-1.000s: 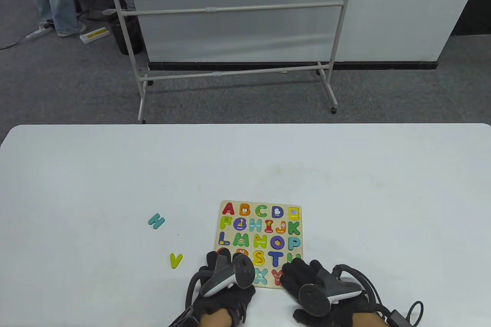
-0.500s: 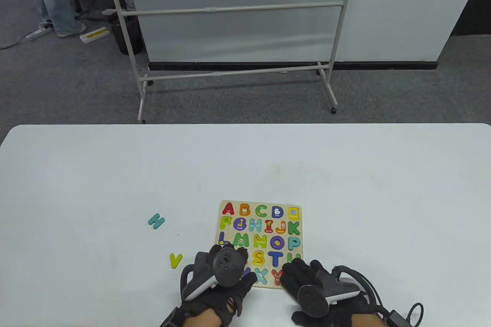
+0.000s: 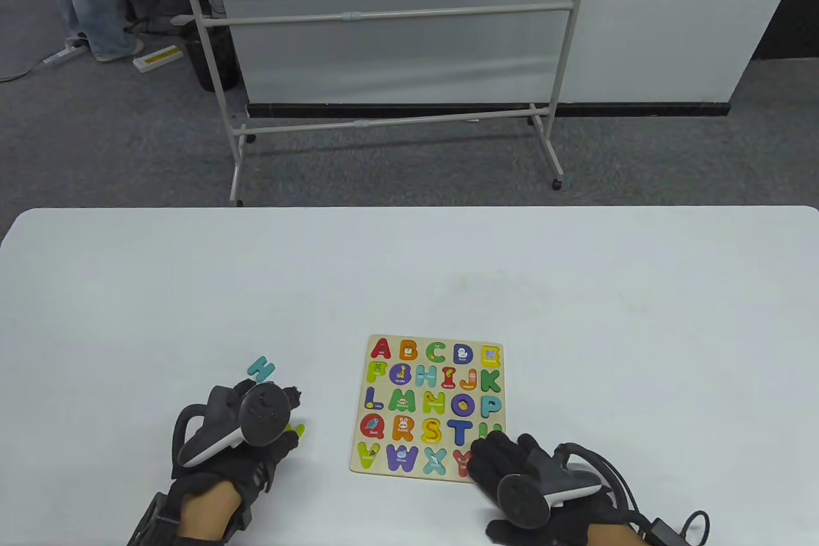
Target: Hold alphabet puzzle board and insert letter blocks into matching slots
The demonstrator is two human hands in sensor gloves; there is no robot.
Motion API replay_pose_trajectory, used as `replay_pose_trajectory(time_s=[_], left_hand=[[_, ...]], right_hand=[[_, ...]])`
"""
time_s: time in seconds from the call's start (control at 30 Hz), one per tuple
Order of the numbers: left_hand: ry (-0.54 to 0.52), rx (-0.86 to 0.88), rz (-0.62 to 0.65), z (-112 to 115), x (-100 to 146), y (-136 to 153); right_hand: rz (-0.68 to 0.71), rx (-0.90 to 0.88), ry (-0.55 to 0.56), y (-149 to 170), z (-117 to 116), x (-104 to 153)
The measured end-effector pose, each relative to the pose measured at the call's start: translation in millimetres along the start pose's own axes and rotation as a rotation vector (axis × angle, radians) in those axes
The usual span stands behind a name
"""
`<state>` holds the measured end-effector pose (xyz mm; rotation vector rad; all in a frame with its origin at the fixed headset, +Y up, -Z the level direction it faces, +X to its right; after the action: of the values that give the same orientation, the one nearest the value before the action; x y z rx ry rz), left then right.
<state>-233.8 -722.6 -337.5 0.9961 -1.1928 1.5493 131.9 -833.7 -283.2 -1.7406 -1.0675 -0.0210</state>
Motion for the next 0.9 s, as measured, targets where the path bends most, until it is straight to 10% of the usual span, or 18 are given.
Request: replay_pose_trajectory(time_s=[0.5,0.9], left_hand=[[0.052,-0.259,-0.127,43,-35,-17],[-0.135,-0.388,-0.187,47,-40,-31]], right_hand=[[0.0,-0.009,0.01,1,0,-1],[-0.007,-0.021,0.021,1,1,-1]])
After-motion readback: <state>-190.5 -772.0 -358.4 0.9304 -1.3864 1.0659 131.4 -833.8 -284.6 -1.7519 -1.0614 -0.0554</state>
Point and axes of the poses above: the tracker on the back of each hand, its own y axis roughly to the little-finger side, its own x axis roughly from the fingertips to the wrist, z = x × y, the point moved 3 cm from there along -x, roughly from the wrist to the fingertips, and after that the axes turned 8 degrees about -y, right-handed, at the moved point
